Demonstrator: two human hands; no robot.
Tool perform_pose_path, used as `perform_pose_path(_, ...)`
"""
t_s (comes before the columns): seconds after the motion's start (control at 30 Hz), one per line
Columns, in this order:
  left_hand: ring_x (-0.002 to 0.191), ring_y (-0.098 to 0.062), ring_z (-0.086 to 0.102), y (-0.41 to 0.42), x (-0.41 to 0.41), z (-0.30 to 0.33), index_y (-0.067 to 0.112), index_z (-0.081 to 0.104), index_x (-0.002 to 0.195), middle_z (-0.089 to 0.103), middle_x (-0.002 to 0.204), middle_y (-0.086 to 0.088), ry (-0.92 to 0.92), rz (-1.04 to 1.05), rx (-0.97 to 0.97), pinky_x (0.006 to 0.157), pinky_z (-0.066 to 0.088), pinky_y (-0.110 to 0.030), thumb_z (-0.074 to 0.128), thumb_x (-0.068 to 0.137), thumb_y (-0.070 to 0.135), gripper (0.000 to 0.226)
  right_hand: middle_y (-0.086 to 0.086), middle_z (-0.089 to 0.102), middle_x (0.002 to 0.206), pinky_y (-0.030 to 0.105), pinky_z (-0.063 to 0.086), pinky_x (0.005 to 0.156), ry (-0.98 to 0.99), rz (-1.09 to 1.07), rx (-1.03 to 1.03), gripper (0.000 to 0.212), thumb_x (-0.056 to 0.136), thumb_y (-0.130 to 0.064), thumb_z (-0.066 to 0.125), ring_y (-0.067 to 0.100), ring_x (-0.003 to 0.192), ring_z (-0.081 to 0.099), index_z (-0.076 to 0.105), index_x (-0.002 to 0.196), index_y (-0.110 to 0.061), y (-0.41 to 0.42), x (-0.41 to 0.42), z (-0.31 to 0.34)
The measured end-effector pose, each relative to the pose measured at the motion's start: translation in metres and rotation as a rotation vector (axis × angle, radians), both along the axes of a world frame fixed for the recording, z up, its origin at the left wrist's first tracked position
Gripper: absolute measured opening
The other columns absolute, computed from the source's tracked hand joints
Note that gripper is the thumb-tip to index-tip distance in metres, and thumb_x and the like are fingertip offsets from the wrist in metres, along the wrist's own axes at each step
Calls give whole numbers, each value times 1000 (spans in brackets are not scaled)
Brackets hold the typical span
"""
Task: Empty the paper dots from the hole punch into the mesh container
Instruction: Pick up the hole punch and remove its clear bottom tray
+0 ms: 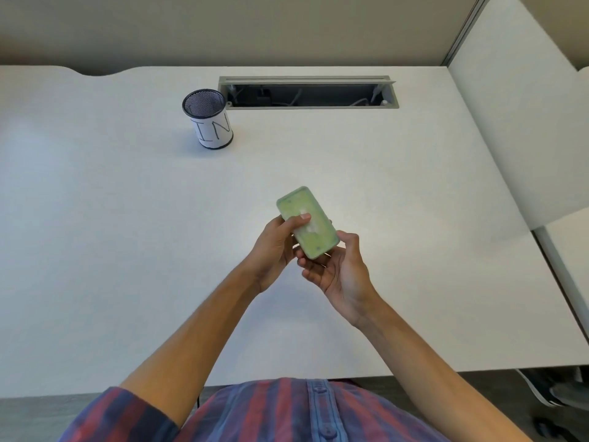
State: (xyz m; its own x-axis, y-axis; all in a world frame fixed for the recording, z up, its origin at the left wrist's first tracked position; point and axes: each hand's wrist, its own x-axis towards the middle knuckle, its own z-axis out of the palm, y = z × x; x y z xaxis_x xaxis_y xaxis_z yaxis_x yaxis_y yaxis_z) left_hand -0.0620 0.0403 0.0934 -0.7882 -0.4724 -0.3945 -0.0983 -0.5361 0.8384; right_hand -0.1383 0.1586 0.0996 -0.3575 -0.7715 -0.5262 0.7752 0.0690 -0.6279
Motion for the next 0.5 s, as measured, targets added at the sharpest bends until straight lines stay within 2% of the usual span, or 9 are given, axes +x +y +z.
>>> perform_pose_path(0.07, 90, -39, 49, 2, 1, 4, -2, 54, 126, 63, 119, -33, -4, 25, 8, 61, 40, -34, 62, 86, 32, 53, 16, 67, 83, 26, 55, 61, 16, 13, -10, 62, 98, -43, 34, 19, 68, 63, 60, 120, 8, 1, 2, 1)
perform_pose_path(0.13, 85, -35, 47, 2, 1, 5, 0, 57, 115, 66, 102, -21, -9, 46, -4, 58, 40, -31, 61, 85, 33, 45, 17, 70, 85, 26, 55, 62, 65, 42, 3, 62, 98, -46, 33, 19, 70, 65, 66, 112, 4, 3, 3, 1)
perform_pose_path(0.23, 82, -33, 59, 1, 5, 8, 5, 59, 110, 68, 96, -13, -8, 54, -19, 57, 49, -27, 61, 84, 34, 39, 16, 76, 90, 26, 54, 64, 297, 116, 79, 62, 99, -50, 29, 20, 77, 70, 73, 100, -6, 9, 4, 2)
perform_pose_path(0.3, 90, -27, 70, -2, 7, 7, 7, 60, 113, 74, 99, -10, 1, 64, -19, 68, 57, -29, 61, 84, 33, 39, 12, 77, 83, 23, 53, 62, 585, 122, 143, 61, 97, -54, 30, 16, 77, 72, 75, 93, -13, 13, 4, 4)
perform_pose_path(0.37, 103, -33, 70, -3, 10, 6, 7, 58, 118, 72, 113, -18, 0, 66, -27, 84, 59, -39, 60, 86, 33, 41, 7, 76, 77, 22, 50, 59, 950, 39, 187, 55, 95, -55, 38, 10, 73, 70, 75, 87, -14, 20, 5, 3)
perform_pose_path(0.4, 107, -35, 68, -3, 11, 6, 7, 58, 118, 71, 116, -20, -8, 72, -30, 88, 57, -42, 60, 86, 33, 41, 0, 76, 81, 24, 49, 59, 1157, -20, 217, 48, 94, -53, 43, 7, 75, 69, 74, 89, -17, 24, 5, 2)
perform_pose_path(0.47, 98, -27, 71, -3, 14, 6, 11, 60, 113, 73, 106, -12, -21, 99, -21, 78, 59, -35, 61, 82, 33, 38, -9, 75, 98, 27, 52, 65, 1562, -106, 253, 36, 93, -47, 51, 6, 88, 66, 72, 104, -20, 32, 4, 2)
perform_pose_path(0.5, 90, -22, 72, -3, 15, 7, 13, 61, 111, 74, 99, -6, -23, 105, -18, 71, 58, -30, 62, 81, 34, 37, -7, 73, 107, 26, 54, 73, 1711, -125, 231, 34, 93, -43, 55, 9, 97, 65, 70, 111, -17, 33, 3, 2)
